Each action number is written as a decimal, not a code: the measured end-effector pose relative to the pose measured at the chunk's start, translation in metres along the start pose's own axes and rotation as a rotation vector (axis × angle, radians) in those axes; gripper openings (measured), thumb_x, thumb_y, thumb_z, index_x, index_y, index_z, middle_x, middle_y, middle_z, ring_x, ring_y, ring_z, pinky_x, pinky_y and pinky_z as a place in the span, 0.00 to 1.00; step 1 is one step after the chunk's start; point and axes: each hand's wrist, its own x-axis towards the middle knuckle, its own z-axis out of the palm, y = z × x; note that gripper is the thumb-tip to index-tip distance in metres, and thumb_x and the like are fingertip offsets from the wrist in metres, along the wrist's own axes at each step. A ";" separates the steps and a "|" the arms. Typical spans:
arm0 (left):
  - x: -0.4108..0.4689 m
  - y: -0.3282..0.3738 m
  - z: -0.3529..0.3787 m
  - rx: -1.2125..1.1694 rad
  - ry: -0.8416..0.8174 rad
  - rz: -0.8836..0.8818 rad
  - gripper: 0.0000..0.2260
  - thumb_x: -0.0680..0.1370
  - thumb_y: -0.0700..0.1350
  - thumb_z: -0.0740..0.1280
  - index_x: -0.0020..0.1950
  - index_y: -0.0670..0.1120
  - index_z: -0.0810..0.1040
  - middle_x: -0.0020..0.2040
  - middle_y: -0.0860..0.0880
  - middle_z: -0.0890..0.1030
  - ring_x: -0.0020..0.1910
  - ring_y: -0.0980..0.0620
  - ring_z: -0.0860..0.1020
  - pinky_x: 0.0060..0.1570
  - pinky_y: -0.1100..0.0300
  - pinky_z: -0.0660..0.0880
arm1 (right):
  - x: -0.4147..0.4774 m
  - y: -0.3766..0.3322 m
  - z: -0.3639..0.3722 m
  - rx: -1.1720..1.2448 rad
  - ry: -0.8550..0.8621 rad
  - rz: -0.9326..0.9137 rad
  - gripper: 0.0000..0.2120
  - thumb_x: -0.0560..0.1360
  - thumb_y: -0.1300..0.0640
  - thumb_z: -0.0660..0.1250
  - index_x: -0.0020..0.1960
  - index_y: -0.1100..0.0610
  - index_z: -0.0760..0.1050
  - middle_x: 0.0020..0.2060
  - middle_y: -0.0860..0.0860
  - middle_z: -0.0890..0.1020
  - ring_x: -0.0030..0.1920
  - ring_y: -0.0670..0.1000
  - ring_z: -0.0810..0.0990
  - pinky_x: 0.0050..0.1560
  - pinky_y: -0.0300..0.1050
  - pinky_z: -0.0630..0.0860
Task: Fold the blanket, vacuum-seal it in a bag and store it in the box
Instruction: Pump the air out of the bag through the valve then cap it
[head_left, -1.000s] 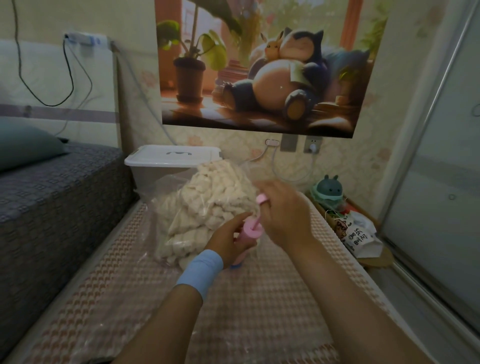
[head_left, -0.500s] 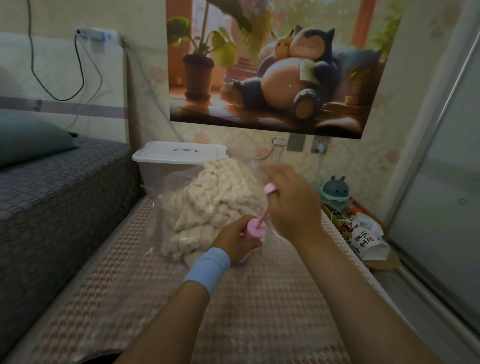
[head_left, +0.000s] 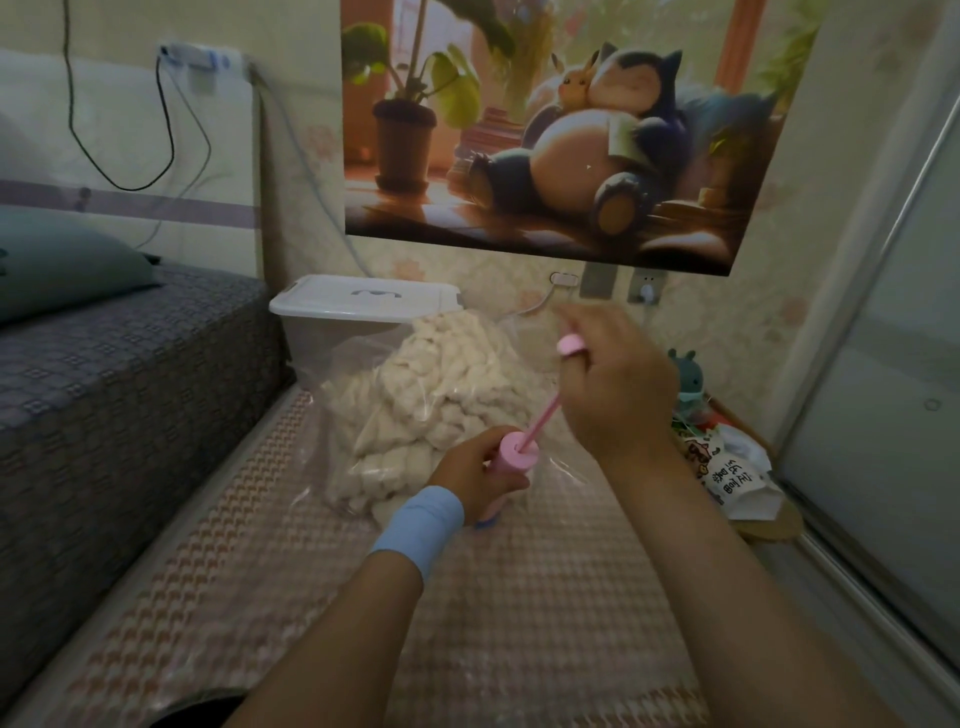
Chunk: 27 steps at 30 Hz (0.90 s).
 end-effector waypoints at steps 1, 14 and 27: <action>0.001 -0.001 0.001 0.003 -0.012 0.001 0.23 0.66 0.43 0.78 0.53 0.65 0.76 0.53 0.56 0.82 0.52 0.53 0.79 0.58 0.54 0.76 | 0.001 0.003 -0.001 0.009 0.051 0.016 0.16 0.79 0.57 0.57 0.60 0.57 0.80 0.46 0.51 0.82 0.41 0.49 0.77 0.36 0.41 0.69; 0.006 -0.006 0.001 -0.021 -0.009 -0.011 0.23 0.67 0.42 0.78 0.58 0.58 0.78 0.54 0.54 0.82 0.53 0.51 0.79 0.58 0.54 0.76 | -0.002 0.002 0.000 0.002 0.051 0.024 0.18 0.77 0.61 0.57 0.64 0.58 0.77 0.52 0.54 0.80 0.47 0.49 0.76 0.39 0.40 0.69; 0.008 -0.010 0.000 -0.033 -0.012 -0.012 0.23 0.67 0.41 0.77 0.59 0.56 0.79 0.53 0.54 0.82 0.53 0.52 0.79 0.58 0.54 0.76 | -0.002 -0.004 0.004 0.058 -0.068 0.015 0.19 0.78 0.56 0.55 0.62 0.57 0.78 0.54 0.51 0.79 0.44 0.47 0.76 0.36 0.39 0.72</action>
